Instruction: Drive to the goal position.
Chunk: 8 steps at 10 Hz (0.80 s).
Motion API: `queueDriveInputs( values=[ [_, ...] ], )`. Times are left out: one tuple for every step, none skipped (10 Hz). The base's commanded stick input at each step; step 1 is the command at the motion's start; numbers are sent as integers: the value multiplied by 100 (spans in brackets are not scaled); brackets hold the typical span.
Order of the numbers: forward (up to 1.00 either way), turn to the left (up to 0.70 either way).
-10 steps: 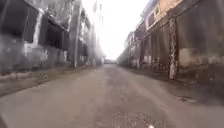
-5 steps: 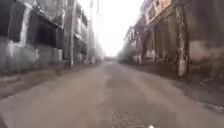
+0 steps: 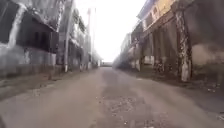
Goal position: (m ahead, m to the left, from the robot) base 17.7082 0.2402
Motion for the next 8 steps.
queueDriveInputs(
  values=[
    [100,0],
    [100,0],
    [100,0],
    [100,0],
    [100,0],
    [100,0],
    [100,0],
    [100,0]
  ],
)
